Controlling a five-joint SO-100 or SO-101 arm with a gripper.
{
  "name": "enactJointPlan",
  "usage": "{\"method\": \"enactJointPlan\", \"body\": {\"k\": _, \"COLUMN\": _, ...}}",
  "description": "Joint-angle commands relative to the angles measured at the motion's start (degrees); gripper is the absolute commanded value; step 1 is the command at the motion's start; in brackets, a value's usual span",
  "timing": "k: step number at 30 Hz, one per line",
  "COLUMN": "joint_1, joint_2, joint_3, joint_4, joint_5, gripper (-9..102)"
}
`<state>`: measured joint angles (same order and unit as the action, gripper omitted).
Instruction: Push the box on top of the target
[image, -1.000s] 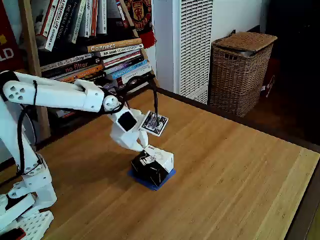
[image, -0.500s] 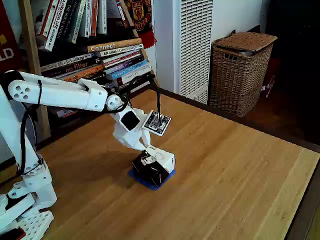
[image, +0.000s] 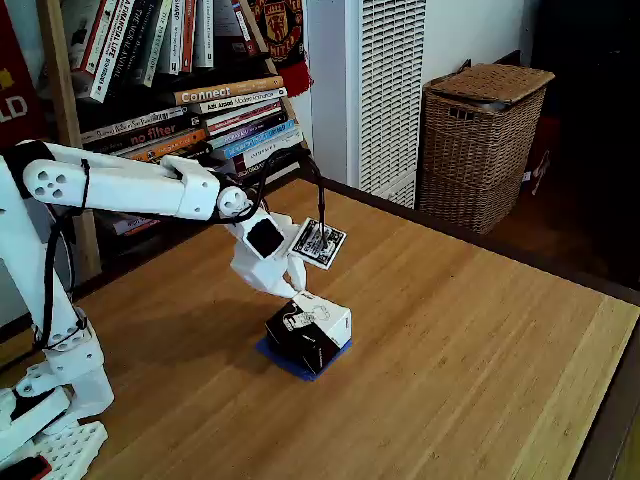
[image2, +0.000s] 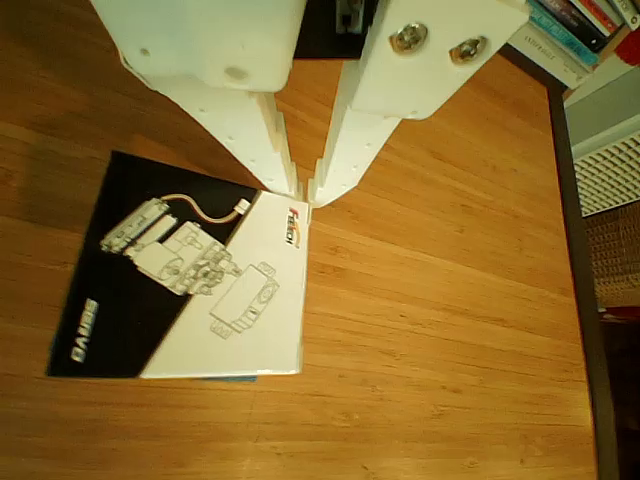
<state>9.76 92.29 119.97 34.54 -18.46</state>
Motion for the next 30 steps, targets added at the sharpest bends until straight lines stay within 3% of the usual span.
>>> {"method": "enactJointPlan", "body": {"k": 1, "joint_1": -1.0, "joint_2": 3.8, "joint_3": -2.8, "joint_4": 3.1, "joint_5": 1.4, "gripper": 0}}
{"method": "enactJointPlan", "body": {"k": 10, "joint_1": 1.1, "joint_2": 12.7, "joint_3": -14.4, "joint_4": 22.4, "joint_5": 3.9, "gripper": 0}}
{"method": "enactJointPlan", "body": {"k": 18, "joint_1": 5.0, "joint_2": 29.5, "joint_3": -1.9, "joint_4": 22.9, "joint_5": 4.3, "gripper": 0}}
{"method": "enactJointPlan", "body": {"k": 30, "joint_1": 6.9, "joint_2": 49.1, "joint_3": 3.4, "joint_4": 32.1, "joint_5": 3.4, "gripper": 0}}
